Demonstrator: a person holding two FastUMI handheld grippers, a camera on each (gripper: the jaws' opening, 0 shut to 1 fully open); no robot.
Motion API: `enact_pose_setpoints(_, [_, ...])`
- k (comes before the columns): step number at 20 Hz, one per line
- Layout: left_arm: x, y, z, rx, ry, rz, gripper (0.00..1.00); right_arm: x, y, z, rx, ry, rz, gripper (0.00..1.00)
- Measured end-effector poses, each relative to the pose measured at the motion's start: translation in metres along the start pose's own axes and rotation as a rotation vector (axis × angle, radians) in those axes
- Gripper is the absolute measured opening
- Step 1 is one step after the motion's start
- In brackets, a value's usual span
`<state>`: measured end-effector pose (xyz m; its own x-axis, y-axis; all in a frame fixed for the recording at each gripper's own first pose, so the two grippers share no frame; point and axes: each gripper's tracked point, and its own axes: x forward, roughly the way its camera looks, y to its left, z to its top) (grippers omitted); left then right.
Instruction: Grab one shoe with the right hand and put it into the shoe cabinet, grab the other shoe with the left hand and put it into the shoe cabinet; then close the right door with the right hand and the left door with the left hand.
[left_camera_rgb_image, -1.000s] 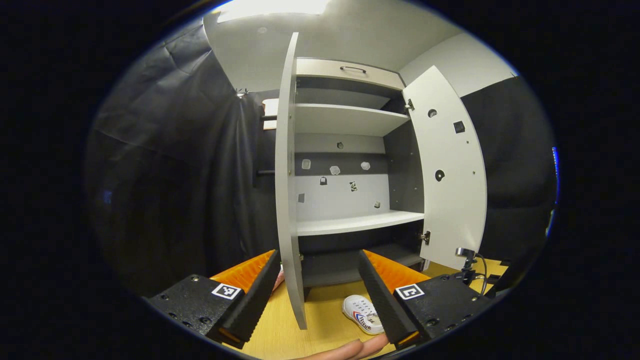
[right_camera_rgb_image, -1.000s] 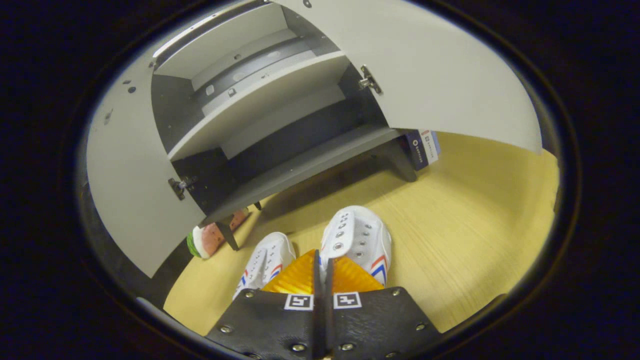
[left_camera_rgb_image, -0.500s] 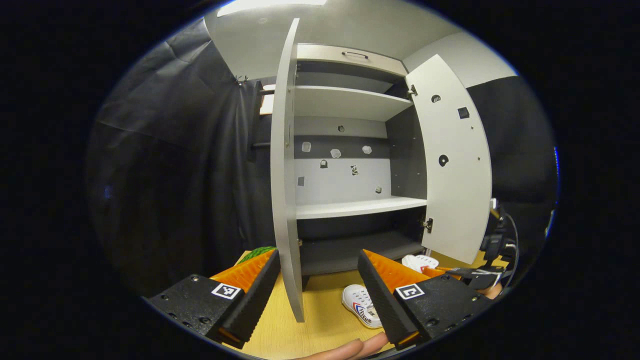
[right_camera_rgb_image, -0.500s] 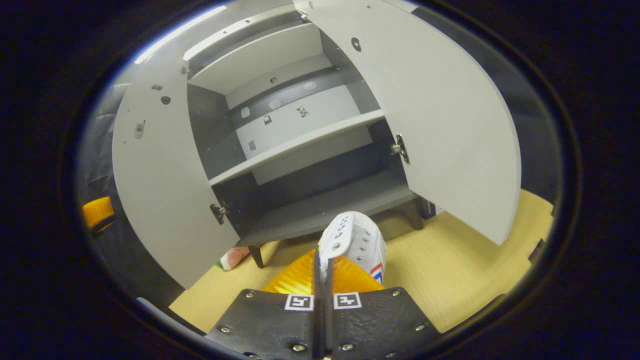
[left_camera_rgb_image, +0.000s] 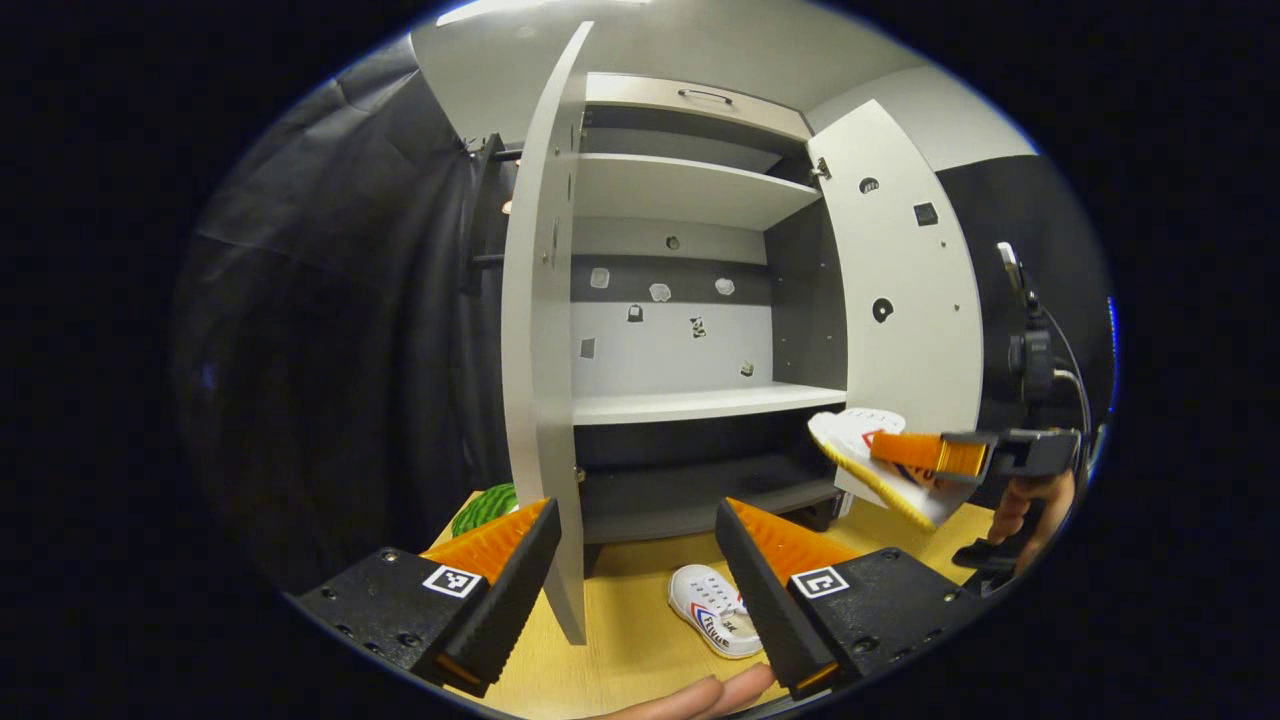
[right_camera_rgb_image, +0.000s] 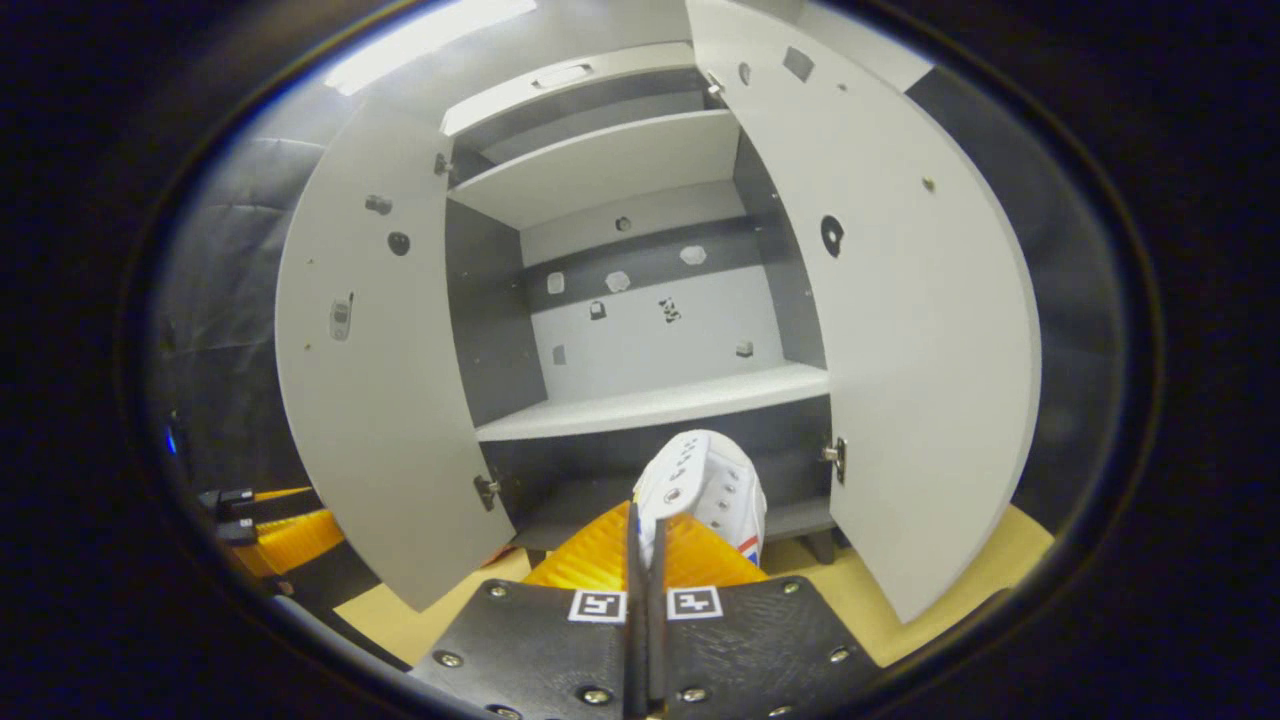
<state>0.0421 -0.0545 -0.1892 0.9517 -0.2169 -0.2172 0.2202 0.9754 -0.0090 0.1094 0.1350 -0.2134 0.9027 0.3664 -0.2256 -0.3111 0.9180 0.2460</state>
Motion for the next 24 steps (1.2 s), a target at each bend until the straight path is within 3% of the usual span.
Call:
enact_pose_setpoints(8, [0.028,-0.012,0.007,0.005,0.003,-0.015,0.97,0.054,0.001,0.107,-0.139,-0.033,-0.029,0.01])
enact_pose_setpoints(14, [0.052,-0.012,0.013,-0.014,0.001,-0.015,0.93,0.118,0.001,0.154,-0.22,-0.006,-0.067,0.01])
enact_pose_setpoints(19, [0.063,-0.017,0.016,-0.004,0.001,-0.029,0.93,0.196,-0.009,0.164,-0.273,0.045,-0.087,0.01])
enact_pose_setpoints(24, [0.068,-0.014,0.01,-0.001,0.013,0.004,0.93,0.276,-0.033,0.132,-0.358,0.153,-0.093,0.01])
